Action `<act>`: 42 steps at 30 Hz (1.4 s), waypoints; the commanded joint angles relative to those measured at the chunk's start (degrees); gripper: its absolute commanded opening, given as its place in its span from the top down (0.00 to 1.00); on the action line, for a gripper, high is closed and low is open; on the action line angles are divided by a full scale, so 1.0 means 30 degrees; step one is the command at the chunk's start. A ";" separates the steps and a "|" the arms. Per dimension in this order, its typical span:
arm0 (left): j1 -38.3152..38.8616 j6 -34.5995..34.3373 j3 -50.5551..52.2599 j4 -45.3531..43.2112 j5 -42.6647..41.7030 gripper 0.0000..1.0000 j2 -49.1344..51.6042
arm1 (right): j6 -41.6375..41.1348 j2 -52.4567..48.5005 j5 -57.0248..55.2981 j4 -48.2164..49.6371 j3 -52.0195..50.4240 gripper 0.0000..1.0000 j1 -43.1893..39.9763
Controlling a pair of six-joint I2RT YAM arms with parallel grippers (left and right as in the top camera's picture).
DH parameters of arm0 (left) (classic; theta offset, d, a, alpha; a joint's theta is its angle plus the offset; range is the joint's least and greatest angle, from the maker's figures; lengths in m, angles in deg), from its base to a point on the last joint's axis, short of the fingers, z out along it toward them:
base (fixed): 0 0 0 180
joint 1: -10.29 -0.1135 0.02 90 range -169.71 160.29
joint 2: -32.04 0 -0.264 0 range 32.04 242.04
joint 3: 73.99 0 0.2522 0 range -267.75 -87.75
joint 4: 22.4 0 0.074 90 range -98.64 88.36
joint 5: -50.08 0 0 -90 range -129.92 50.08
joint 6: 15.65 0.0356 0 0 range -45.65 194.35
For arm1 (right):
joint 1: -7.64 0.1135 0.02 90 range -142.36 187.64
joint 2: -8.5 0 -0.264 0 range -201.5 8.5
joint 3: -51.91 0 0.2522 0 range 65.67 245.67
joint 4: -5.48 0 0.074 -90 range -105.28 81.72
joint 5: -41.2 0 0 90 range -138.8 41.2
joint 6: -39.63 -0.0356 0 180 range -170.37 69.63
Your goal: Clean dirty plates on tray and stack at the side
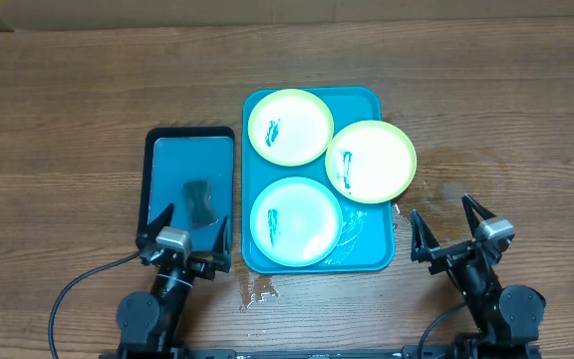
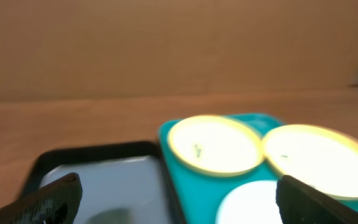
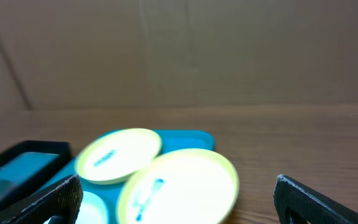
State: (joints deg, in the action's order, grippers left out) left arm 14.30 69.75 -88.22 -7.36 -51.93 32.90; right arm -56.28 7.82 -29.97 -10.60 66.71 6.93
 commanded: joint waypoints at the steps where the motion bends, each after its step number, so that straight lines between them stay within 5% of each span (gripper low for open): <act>1: -0.0080 -0.1078 0.0044 -0.1486 -0.3861 0.00 -0.0182 | -0.1100 0.0131 0.2499 0.1086 -0.0189 0.00 0.0000; 5: -0.0080 -0.2965 -0.1268 -0.1989 -0.3606 0.00 -0.0175 | -0.1093 0.0131 0.4335 0.1770 0.0641 0.00 0.0000; 9: -0.0080 -0.3191 -0.4554 0.0488 -0.2776 0.00 0.0641 | -0.1093 -0.0022 0.4554 0.0729 0.3242 0.00 0.0000; 14: -0.0080 -0.2710 -1.0754 0.6011 -0.1297 0.00 0.4823 | -0.1086 -0.2637 0.4532 -0.4976 0.8852 0.00 0.0000; 24: -0.0080 -0.1865 -2.2513 1.8112 -0.1166 0.00 1.6917 | -0.0823 -1.3245 0.4255 -1.8149 1.9023 0.00 0.0000; 34: -0.0102 -0.1457 -2.4720 2.2673 0.1865 0.00 2.2979 | -0.2025 -1.9992 0.7781 -1.7748 1.9904 0.02 0.1180; 38: -0.0102 -0.1552 -2.4727 2.3088 0.1698 0.00 2.4181 | -0.2820 -2.2148 0.3942 -1.8010 1.9897 0.12 0.4830; 42: -0.0554 -0.2514 -2.5143 2.4043 0.2528 0.00 2.3984 | -0.5836 -2.4837 -0.2849 -1.7843 1.9890 0.12 0.8684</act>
State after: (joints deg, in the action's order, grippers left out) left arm 14.23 64.31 -161.20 63.26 -47.53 105.99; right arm -66.40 -61.69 -20.81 -64.77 125.28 25.86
